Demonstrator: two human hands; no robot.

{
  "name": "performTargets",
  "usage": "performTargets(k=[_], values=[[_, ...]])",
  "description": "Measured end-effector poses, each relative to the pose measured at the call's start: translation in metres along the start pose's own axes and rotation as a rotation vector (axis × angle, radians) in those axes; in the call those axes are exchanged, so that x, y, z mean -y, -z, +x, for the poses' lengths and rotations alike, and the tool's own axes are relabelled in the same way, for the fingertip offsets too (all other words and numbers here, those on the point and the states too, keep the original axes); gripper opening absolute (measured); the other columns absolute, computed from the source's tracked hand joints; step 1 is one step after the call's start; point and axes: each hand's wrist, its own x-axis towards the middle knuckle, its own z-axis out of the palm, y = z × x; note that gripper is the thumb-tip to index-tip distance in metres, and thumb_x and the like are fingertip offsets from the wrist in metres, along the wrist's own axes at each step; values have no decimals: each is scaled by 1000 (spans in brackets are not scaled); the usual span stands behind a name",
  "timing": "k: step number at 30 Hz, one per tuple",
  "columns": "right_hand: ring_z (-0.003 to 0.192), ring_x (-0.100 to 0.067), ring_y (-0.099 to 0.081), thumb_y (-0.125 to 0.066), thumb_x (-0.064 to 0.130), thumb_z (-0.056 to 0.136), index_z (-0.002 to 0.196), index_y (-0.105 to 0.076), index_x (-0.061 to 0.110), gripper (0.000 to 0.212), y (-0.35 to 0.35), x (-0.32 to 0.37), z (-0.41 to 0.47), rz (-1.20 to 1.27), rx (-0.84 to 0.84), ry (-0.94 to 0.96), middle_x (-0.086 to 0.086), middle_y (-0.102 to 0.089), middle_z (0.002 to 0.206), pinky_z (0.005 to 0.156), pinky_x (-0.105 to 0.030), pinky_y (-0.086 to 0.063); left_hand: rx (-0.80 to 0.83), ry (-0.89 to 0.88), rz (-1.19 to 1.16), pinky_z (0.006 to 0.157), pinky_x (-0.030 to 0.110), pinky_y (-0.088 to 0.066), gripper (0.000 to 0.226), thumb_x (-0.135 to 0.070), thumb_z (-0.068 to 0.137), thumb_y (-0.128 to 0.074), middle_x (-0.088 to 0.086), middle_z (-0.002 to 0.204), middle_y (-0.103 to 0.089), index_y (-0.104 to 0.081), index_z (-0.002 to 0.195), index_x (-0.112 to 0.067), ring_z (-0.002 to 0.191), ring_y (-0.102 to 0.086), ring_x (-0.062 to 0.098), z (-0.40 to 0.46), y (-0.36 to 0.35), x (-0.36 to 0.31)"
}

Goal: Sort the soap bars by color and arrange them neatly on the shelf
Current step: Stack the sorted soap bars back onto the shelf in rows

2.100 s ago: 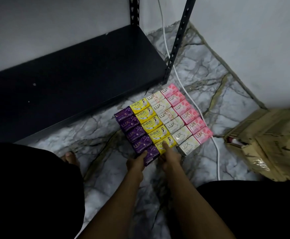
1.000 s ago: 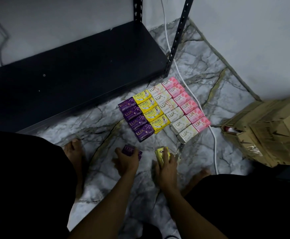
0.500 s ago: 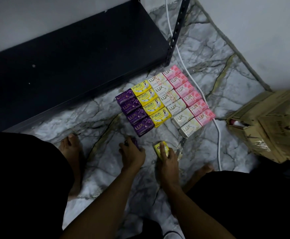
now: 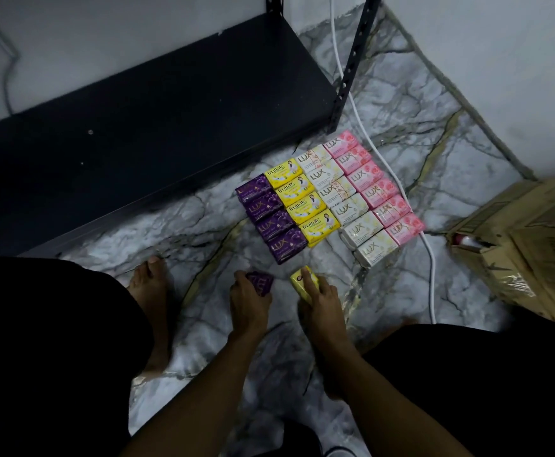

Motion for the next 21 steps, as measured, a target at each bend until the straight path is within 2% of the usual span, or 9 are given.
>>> performTargets(k=[3,5,8,10,11,13,15,18,21], values=[[108,-35,-52,-67,15,85,154,-34,27,77,3,14,-7,133,22,9,-16,-55,130,81,-35,-46,35,-46,-16,74,40,-58,53,-11,68,-88,17,107,-67,-58,110,-2,96,-65,32,2,17,1],[106,-33,-58,-69,16,86,154,-33,26,78,8,27,-8,247,32,-38,-14,-61,126,79,-30,-44,58,-78,-32,65,35,-53,34,-11,69,-86,16,95,-70,-63,94,-5,86,-66,30,2,32,-2],[90,-21,-67,-72,17,84,151,-35,36,79,19,56,-4,430,27,-87,-6,-70,109,78,-32,-54,42,-117,-113,56,42,-57,27,-24,62,-83,11,72,-69,-61,74,-16,66,-67,29,-2,59,-9],[84,-6,-66,-72,18,86,146,-44,37,69,32,82,2,549,12,-59,1,-67,107,72,-23,-54,-17,-149,-180,56,39,-57,30,-35,55,-80,4,68,-70,-66,73,-16,63,-67,23,-6,84,-19],[83,2,-63,-71,13,88,144,-48,34,63,41,95,4,584,21,-40,3,-64,109,71,-16,-51,-30,-158,-218,58,33,-55,32,-33,57,-83,0,72,-71,-69,78,-15,65,-66,21,-10,99,-28],[81,13,-60,-70,-1,86,145,-46,24,69,65,135,7,669,7,-17,5,-62,111,71,-6,-46,-62,-182,-242,57,23,-44,29,-25,65,-88,-4,74,-67,-69,85,-13,70,-63,16,-17,137,-47],[88,11,-62,-76,1,81,144,-49,24,72,88,173,9,749,-26,28,5,-68,114,76,-6,-47,-114,-219,-289,49,14,-37,30,-25,65,-90,-5,68,-64,-68,82,-14,64,-58,11,-22,177,-63],[101,19,-58,-79,3,80,142,-52,22,71,131,239,9,813,1,205,11,-63,127,83,-2,-43,-194,-301,-340,52,7,-41,27,-25,67,-89,-6,67,-66,-69,83,-14,60,-57,4,-36,245,-82],[117,10,-56,-78,4,81,144,-50,22,72,177,316,5,863,43,425,10,-56,138,97,-12,-45,-309,-416,-388,56,11,-48,24,-24,70,-86,-8,65,-68,-70,85,-16,53,-55,-4,-57,324,-99]])
